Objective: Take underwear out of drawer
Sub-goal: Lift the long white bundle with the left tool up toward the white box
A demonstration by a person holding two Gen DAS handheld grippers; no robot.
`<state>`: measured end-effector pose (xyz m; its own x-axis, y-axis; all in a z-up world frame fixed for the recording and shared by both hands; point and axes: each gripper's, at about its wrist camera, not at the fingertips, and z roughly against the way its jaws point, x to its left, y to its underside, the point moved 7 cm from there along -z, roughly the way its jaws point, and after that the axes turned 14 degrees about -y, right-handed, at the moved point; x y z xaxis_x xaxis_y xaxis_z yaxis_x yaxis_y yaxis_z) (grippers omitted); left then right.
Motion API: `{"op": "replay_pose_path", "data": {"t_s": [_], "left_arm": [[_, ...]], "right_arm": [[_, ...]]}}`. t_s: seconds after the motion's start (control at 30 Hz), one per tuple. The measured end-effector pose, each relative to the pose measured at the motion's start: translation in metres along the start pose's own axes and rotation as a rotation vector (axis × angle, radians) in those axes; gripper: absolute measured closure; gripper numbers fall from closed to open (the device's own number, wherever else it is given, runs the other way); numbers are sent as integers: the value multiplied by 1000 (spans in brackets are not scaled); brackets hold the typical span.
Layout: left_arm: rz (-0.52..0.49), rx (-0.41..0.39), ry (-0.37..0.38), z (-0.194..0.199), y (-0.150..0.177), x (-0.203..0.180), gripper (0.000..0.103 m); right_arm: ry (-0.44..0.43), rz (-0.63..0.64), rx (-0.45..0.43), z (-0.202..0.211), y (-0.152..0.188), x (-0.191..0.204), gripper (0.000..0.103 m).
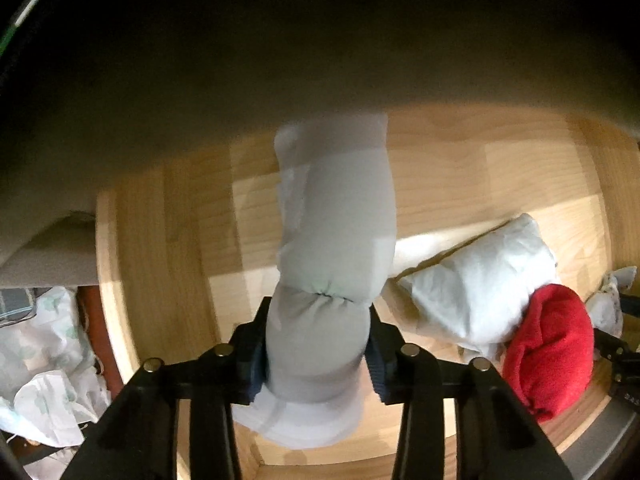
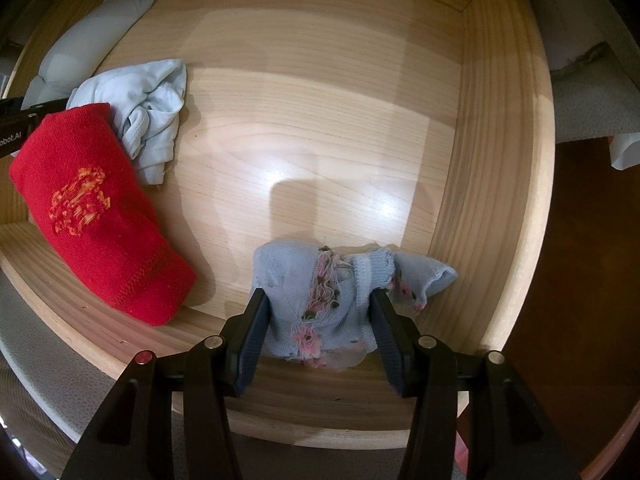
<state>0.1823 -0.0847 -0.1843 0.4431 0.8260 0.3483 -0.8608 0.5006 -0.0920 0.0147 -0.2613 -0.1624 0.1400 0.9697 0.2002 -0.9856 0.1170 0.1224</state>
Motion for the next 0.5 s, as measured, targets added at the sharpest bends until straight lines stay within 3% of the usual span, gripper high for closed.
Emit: {"op": "replay_pose_path", "data": {"t_s": [0.5], "left_arm": [[69, 145, 50, -1, 27, 1, 67]], "right_arm": [[16, 2, 12, -3, 0, 1, 54]]}}
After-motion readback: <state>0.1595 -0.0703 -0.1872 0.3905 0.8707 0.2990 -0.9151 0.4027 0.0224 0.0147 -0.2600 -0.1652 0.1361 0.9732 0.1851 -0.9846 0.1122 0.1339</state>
